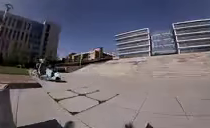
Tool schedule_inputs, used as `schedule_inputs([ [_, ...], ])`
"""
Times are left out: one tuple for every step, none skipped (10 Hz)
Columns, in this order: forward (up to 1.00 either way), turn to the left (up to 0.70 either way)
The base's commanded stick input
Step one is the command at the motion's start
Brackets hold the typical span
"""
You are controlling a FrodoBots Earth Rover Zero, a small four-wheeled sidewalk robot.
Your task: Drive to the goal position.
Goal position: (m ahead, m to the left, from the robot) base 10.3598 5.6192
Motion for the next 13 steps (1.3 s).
schedule_inputs([
  [1.00, 0.00],
  [1.00, 0.00],
  [1.00, 0.00],
  [1.00, 0.00],
  [1.00, -0.18],
  [1.00, -0.40],
  [1.00, -0.40],
  [1.00, -0.40],
  [1.00, -0.40],
  [1.00, -0.17],
  [1.00, 0.00],
  [1.00, 0.00],
  [1.00, 0.00],
])
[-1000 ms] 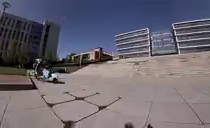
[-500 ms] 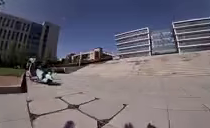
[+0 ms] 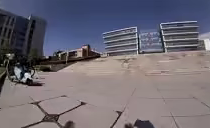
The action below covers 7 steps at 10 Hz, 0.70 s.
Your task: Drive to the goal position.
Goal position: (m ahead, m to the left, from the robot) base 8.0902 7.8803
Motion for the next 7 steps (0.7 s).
schedule_inputs([
  [1.00, 0.00],
  [1.00, 0.00],
  [1.00, 0.00],
  [1.00, 0.00],
  [1.00, 0.00],
  [1.00, 0.10],
  [1.00, 0.40],
])
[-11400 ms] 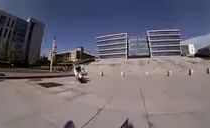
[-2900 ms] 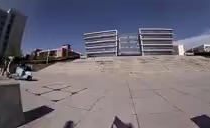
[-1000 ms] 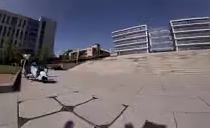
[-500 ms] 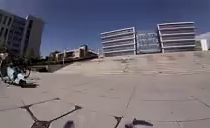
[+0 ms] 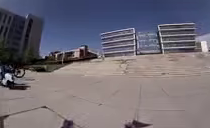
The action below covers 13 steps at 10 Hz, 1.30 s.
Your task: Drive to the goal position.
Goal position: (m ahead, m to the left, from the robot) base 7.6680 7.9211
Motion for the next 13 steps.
schedule_inputs([
  [1.00, 0.40],
  [1.00, 0.40],
  [1.00, 0.40],
  [1.00, 0.40],
  [1.00, 0.40],
  [1.00, 0.40],
  [1.00, 0.40],
  [1.00, 0.40],
  [1.00, 0.17],
  [1.00, 0.00],
  [1.00, 0.00],
  [1.00, 0.00],
  [1.00, 0.00],
])
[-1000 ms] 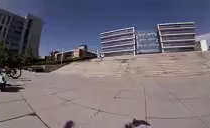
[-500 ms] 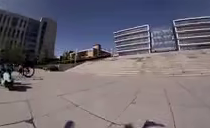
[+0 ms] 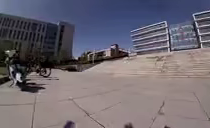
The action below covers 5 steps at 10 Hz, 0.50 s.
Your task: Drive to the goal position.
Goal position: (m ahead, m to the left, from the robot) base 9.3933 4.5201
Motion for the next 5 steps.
schedule_inputs([
  [1.00, 0.00],
  [1.00, 0.00],
  [1.00, 0.00],
  [1.00, 0.00],
  [1.00, 0.00],
])
